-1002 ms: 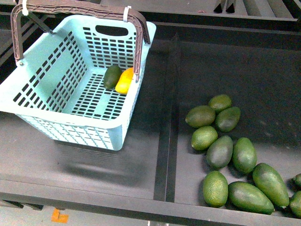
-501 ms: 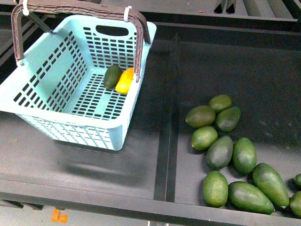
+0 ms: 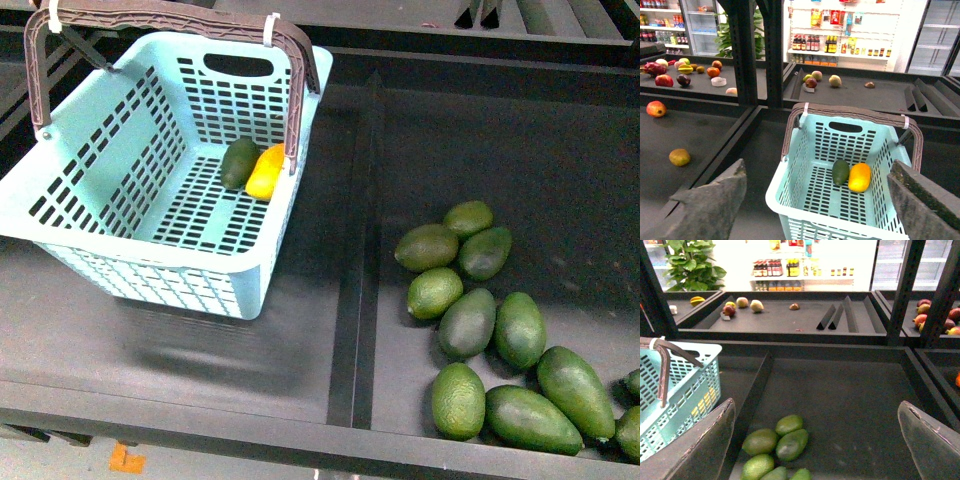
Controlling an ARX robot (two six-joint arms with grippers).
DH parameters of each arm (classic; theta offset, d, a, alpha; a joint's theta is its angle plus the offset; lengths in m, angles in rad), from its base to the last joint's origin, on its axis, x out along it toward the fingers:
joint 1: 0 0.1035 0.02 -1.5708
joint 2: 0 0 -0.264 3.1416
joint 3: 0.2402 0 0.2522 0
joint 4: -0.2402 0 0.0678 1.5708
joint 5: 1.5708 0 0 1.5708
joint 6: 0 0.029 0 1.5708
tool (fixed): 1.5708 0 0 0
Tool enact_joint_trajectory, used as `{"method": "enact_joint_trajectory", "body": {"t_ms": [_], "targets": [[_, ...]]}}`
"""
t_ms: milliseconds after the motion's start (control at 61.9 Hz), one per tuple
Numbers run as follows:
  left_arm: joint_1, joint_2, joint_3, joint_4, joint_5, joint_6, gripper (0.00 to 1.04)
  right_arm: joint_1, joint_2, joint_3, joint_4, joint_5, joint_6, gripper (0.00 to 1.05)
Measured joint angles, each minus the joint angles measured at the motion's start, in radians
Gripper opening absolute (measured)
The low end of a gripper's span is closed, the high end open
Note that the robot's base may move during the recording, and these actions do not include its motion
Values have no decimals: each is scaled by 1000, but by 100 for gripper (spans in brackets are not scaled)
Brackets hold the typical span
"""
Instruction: Pick mango and avocado into basket
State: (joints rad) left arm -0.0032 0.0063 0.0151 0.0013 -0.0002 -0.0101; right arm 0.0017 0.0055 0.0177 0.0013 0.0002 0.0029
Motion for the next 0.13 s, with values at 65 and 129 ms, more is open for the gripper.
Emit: {"method": "enact_joint_trajectory", "body": {"t_ms": [65,129], "targets": [[0,0,0,0,0,0,96,0,0,0,0,0,0,96],[0,0,0,0,0,0,96,0,0,0,0,0,0,96]]}}
